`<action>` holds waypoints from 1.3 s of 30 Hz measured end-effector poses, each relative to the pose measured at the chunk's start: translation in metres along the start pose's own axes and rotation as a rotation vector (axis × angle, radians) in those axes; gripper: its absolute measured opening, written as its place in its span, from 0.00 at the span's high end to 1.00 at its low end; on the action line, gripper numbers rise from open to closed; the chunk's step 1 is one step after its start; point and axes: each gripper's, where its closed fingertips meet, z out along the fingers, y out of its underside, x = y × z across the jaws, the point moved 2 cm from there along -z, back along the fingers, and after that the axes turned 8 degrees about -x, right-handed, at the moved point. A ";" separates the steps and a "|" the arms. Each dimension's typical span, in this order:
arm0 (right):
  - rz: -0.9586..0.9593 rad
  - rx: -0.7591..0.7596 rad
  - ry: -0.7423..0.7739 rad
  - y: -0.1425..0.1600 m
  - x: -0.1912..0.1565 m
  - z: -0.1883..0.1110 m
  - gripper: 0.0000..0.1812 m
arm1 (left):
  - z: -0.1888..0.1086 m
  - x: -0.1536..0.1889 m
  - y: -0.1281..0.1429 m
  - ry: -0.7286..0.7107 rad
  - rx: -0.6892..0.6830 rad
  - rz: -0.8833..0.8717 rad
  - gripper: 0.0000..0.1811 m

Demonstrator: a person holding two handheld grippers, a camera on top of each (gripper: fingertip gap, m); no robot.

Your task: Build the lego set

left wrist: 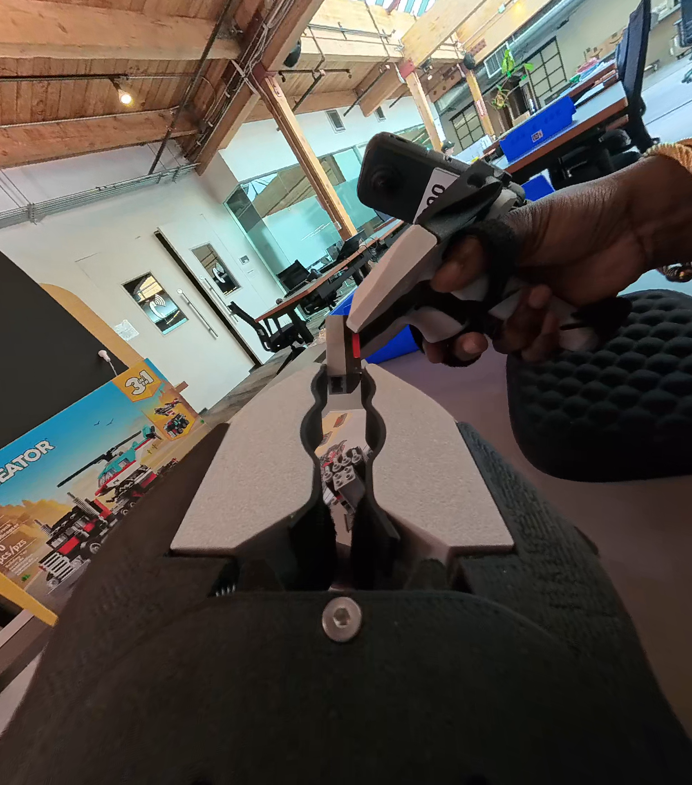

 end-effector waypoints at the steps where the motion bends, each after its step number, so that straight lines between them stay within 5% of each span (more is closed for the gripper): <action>1: 0.002 0.009 -0.001 -0.001 0.000 0.000 0.90 | 0.000 -0.001 0.000 -0.006 -0.001 0.005 0.92; 21: -0.049 0.002 0.051 -0.005 0.004 -0.005 0.91 | 0.002 0.002 0.004 -0.019 -0.041 0.055 0.91; 29: -0.222 -0.170 0.500 0.012 0.051 -0.019 0.91 | 0.004 -0.012 0.062 0.317 -0.518 -0.383 0.76; 39: -0.323 -0.370 0.704 0.032 0.072 -0.001 0.91 | 0.026 -0.009 0.101 0.688 -0.690 -0.491 0.79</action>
